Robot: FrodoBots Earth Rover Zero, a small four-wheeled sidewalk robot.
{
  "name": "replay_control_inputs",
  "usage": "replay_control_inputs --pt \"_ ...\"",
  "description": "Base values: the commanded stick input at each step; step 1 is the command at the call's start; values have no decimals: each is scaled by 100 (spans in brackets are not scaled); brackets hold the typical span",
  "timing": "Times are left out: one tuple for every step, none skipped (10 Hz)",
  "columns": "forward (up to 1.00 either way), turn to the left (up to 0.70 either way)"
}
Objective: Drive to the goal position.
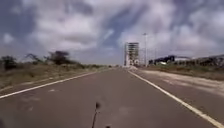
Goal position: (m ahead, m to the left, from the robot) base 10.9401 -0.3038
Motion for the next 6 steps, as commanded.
replay_control_inputs --pt "100 0" --pt "100 0" --pt "100 0" --pt "100 0" --pt "100 0" --pt "100 0"
